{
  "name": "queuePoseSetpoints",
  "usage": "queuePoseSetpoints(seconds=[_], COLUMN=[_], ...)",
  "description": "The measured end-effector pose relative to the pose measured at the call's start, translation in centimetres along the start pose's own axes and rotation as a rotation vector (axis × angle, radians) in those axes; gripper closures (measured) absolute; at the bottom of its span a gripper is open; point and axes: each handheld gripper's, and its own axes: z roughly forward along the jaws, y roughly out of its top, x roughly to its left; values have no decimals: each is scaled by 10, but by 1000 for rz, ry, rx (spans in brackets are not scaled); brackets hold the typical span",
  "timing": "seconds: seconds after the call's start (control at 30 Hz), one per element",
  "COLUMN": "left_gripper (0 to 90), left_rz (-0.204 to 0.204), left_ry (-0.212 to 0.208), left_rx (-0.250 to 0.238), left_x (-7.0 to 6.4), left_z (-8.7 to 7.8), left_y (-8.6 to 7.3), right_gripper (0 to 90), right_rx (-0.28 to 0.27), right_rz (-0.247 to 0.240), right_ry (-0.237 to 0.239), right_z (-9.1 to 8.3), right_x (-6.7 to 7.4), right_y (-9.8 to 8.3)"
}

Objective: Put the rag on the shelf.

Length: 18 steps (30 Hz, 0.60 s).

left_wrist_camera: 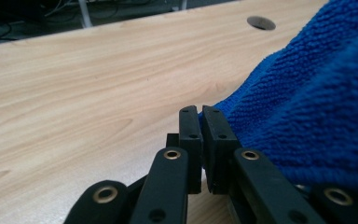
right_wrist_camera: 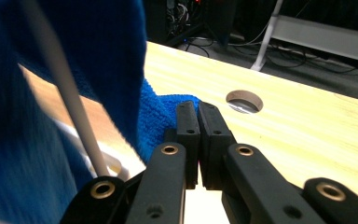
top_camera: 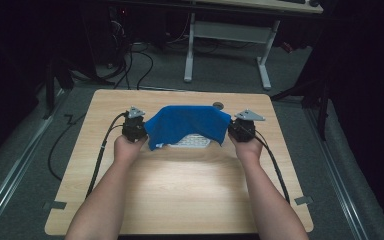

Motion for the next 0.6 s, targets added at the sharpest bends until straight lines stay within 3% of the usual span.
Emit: queuePoseSetpoints(seconds=[0.2, 0.5, 0.57, 0.6], left_gripper=[861, 829, 810, 748], left_rz=[-12, -8, -13, -22], left_ry=[-7, -2, -1, -3], left_rx=[1, 8, 0, -1], left_x=[-1, -3, -2, -2], left_z=[2, 1, -1, -2], left_y=[-6, -11, -12, -12], right_gripper=[882, 869, 828, 788], right_rx=[15, 23, 22, 28], right_rz=[16, 24, 21, 26], right_ry=[3, 8, 0, 5], right_z=[-1, -1, -1, -1], right_x=[-1, -2, -2, -2], right_y=[-13, -15, -15, -16])
